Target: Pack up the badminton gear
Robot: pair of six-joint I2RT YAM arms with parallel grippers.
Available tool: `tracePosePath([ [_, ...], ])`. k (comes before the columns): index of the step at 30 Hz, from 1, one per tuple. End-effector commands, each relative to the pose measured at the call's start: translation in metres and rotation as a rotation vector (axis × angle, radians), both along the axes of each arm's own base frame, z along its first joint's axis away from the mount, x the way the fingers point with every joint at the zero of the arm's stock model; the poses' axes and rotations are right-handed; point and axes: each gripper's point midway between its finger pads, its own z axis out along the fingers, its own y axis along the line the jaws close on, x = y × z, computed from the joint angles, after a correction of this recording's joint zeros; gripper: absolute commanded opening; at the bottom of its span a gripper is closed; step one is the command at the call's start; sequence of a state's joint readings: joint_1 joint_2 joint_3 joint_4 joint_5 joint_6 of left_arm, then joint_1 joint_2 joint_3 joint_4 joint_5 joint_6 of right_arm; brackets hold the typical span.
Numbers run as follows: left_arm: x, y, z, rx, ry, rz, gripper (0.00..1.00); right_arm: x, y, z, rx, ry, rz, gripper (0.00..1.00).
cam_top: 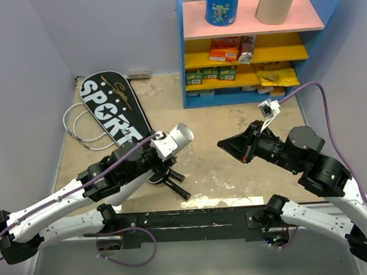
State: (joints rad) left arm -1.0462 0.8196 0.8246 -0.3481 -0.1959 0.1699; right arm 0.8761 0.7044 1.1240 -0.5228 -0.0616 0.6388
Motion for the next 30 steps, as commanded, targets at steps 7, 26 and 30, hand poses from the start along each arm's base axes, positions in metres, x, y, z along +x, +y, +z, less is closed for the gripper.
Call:
tracePosePath([
  [7, 0.027, -0.005, 0.14, -0.109, -0.063, 0.129, 0.0, 0.012, -0.009, -0.02, -0.086, 0.022, -0.076, 0.09],
  [26, 0.194, 0.206, 0.064, -0.013, 0.065, 0.923, 0.0, 0.028, 0.043, -0.064, -0.149, 0.092, 0.045, 0.11],
  [30, 0.217, 0.255, 0.022, -0.006, 0.173, 1.079, 0.0, 0.025, 0.052, -0.072, -0.143, 0.112, 0.089, 0.12],
])
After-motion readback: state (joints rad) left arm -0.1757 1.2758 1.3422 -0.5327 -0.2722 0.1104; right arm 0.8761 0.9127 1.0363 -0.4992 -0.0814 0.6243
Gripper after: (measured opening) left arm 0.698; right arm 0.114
